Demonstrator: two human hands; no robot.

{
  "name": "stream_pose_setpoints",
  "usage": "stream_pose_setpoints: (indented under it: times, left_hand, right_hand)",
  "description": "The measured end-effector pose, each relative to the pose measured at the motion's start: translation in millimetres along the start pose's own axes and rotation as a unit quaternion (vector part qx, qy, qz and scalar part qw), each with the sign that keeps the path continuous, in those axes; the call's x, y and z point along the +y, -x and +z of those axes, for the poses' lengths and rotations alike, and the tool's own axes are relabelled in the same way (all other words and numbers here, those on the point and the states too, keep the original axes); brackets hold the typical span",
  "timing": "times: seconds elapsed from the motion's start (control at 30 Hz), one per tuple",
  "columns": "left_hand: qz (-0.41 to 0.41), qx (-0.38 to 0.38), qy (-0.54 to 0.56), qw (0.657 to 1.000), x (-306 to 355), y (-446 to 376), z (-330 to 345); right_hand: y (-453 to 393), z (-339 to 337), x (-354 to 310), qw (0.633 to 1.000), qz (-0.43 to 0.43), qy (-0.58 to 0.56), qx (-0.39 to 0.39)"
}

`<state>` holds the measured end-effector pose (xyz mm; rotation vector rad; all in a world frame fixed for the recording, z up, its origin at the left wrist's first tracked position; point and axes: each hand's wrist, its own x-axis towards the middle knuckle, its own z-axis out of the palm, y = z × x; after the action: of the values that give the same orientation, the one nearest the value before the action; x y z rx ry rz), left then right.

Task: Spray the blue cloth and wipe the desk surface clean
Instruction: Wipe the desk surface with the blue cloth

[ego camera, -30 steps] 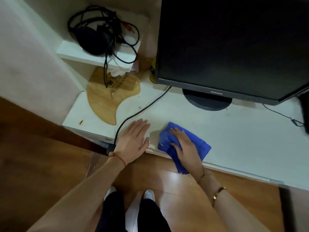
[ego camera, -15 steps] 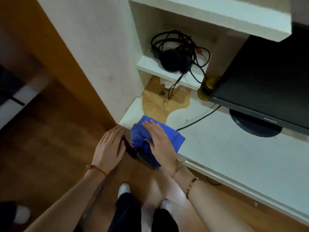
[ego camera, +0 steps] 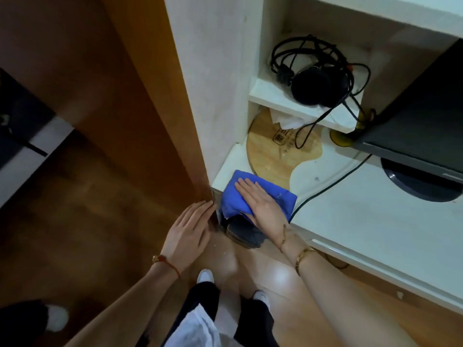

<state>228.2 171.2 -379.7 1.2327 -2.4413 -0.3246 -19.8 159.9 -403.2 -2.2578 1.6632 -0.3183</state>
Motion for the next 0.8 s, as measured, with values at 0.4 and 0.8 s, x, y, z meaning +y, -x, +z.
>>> stream_pose_setpoints:
  times: [0.4,0.8]
  left_hand:
    - [-0.115,0.038,0.033,0.992,28.3,-7.8,27.6]
    - [-0.091,-0.044,0.03,0.994,24.3,-52.0,64.6]
  right_hand:
    - [-25.2,0.5,-3.6,0.999,-0.043,0.029,-0.005]
    - [68.6,-22.2,47.0,0.995,-0.094,0.009,-0.027]
